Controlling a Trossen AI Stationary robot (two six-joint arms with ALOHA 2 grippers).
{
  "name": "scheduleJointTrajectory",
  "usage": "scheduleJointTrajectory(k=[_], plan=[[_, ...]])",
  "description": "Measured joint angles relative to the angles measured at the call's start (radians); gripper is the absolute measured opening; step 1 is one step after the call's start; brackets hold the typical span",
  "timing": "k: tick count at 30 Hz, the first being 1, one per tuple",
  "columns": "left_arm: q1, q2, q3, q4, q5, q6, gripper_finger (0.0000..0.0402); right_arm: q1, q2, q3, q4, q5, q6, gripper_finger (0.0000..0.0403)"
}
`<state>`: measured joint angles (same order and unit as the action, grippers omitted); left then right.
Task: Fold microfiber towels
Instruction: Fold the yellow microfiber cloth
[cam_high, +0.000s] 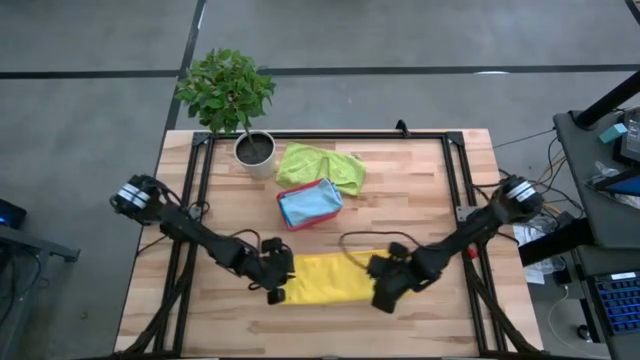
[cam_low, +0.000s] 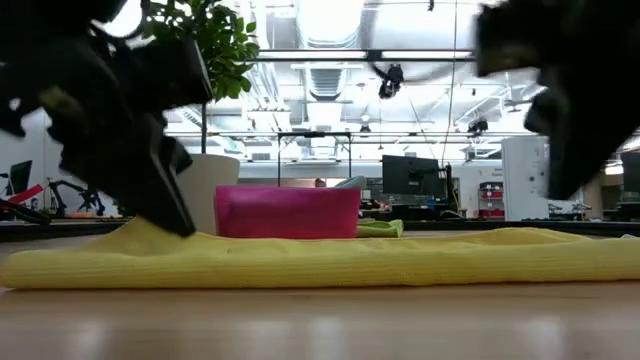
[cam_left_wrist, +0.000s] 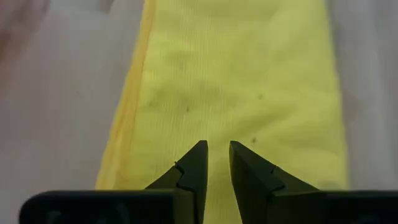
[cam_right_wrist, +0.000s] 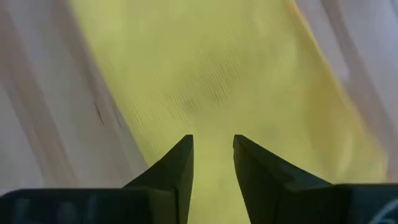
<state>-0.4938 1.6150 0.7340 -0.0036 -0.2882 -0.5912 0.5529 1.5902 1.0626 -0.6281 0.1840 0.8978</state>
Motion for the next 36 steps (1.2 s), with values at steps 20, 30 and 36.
scheduleJointTrajectory(k=[20, 30, 36], plan=[[0.003, 0.073, 0.015, 0.003, -0.027, 0.003, 0.0052, -0.023, -0.434, -0.632, 0.448, 0.238, 0.251, 0.0173], [0.003, 0.072, 0.013, 0.003, -0.033, 0.003, 0.0052, -0.035, -0.365, -0.675, 0.546, 0.238, 0.191, 0.0144], [0.003, 0.071, 0.012, 0.003, -0.035, 0.003, 0.0052, -0.035, -0.306, -0.664, 0.62, 0.235, 0.131, 0.0111]])
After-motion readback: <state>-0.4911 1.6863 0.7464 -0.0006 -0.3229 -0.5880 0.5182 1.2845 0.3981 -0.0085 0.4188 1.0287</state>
